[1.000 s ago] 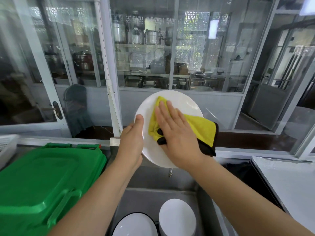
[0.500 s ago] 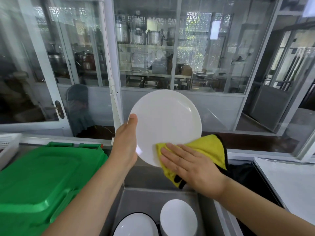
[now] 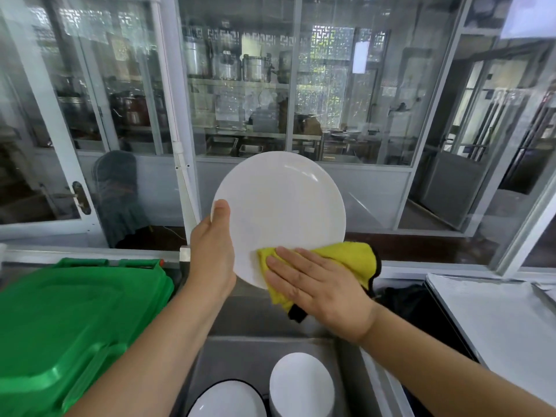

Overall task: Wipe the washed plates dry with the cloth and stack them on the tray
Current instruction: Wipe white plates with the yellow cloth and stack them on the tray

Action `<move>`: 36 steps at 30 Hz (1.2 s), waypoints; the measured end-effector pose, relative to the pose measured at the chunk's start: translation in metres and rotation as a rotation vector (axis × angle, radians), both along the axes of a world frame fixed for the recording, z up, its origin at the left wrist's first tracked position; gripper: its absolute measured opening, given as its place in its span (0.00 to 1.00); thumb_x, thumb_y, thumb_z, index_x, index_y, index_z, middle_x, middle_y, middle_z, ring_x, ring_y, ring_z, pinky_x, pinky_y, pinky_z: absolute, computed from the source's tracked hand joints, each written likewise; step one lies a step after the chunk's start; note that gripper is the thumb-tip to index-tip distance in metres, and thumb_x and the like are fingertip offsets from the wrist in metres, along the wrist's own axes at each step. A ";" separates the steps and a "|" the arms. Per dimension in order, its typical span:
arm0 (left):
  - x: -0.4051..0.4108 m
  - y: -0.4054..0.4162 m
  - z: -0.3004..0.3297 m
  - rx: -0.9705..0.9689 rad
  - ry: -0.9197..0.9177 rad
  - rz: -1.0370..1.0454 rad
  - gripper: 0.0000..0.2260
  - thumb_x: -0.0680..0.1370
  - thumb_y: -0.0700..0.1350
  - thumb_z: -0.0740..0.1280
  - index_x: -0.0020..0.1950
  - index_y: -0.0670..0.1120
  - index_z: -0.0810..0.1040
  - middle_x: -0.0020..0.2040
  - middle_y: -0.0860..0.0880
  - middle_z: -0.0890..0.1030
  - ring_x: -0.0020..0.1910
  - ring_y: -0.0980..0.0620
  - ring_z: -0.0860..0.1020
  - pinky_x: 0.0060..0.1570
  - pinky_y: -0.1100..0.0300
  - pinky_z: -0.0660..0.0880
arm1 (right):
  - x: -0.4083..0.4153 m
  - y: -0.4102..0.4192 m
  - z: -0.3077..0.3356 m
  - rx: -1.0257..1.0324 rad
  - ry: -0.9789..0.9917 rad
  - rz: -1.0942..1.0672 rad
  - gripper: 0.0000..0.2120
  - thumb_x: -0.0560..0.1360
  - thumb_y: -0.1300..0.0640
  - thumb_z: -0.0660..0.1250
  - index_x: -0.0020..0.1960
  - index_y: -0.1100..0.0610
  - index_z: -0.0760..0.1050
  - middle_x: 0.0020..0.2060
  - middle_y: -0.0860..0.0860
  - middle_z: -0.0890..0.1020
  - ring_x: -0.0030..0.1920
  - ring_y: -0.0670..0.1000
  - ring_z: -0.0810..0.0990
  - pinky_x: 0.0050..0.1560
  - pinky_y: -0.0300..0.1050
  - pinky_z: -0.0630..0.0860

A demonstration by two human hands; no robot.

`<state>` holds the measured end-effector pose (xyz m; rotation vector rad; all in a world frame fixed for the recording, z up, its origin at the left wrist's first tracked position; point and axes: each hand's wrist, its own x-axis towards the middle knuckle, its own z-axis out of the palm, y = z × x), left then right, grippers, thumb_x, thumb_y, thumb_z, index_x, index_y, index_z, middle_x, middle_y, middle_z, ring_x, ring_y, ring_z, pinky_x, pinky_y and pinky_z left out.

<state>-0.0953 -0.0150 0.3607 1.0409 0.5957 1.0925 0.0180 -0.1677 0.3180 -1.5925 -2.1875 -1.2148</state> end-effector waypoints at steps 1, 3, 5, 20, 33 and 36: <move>-0.002 0.003 0.001 0.036 0.027 -0.007 0.13 0.79 0.56 0.63 0.43 0.49 0.78 0.35 0.57 0.84 0.33 0.58 0.82 0.29 0.65 0.76 | 0.008 -0.004 0.003 0.000 -0.026 0.012 0.17 0.82 0.64 0.54 0.67 0.60 0.73 0.67 0.54 0.73 0.69 0.56 0.70 0.65 0.54 0.71; -0.007 0.010 0.003 0.124 0.116 -0.025 0.15 0.78 0.58 0.63 0.42 0.49 0.80 0.36 0.55 0.84 0.34 0.56 0.83 0.30 0.64 0.77 | 0.020 -0.013 0.008 -0.001 -0.091 0.036 0.16 0.81 0.63 0.56 0.66 0.59 0.74 0.66 0.53 0.74 0.69 0.56 0.71 0.65 0.54 0.72; -0.012 0.020 0.006 0.228 0.241 -0.062 0.16 0.77 0.60 0.64 0.40 0.49 0.81 0.37 0.53 0.85 0.35 0.54 0.83 0.37 0.58 0.78 | 0.028 -0.018 0.013 -0.002 -0.163 0.064 0.15 0.81 0.63 0.58 0.65 0.58 0.74 0.66 0.53 0.74 0.68 0.55 0.71 0.64 0.53 0.72; -0.026 0.029 0.014 0.239 0.304 -0.129 0.15 0.78 0.57 0.64 0.43 0.48 0.81 0.35 0.53 0.85 0.33 0.54 0.83 0.32 0.60 0.78 | 0.022 -0.026 0.013 0.049 0.076 -0.063 0.18 0.82 0.62 0.50 0.64 0.62 0.76 0.64 0.56 0.76 0.66 0.60 0.73 0.65 0.60 0.71; -0.008 -0.001 0.002 0.015 0.046 0.037 0.12 0.80 0.55 0.62 0.43 0.49 0.77 0.32 0.59 0.83 0.30 0.59 0.81 0.27 0.65 0.75 | -0.021 0.006 -0.007 0.237 0.129 -0.053 0.15 0.79 0.62 0.59 0.62 0.57 0.78 0.63 0.53 0.78 0.65 0.56 0.75 0.59 0.52 0.75; -0.013 0.007 0.004 0.010 0.106 -0.002 0.11 0.80 0.55 0.62 0.42 0.50 0.76 0.32 0.57 0.83 0.31 0.58 0.81 0.25 0.67 0.74 | 0.001 -0.005 0.000 0.294 0.107 -0.061 0.13 0.75 0.63 0.65 0.58 0.58 0.81 0.58 0.53 0.81 0.60 0.57 0.79 0.56 0.54 0.76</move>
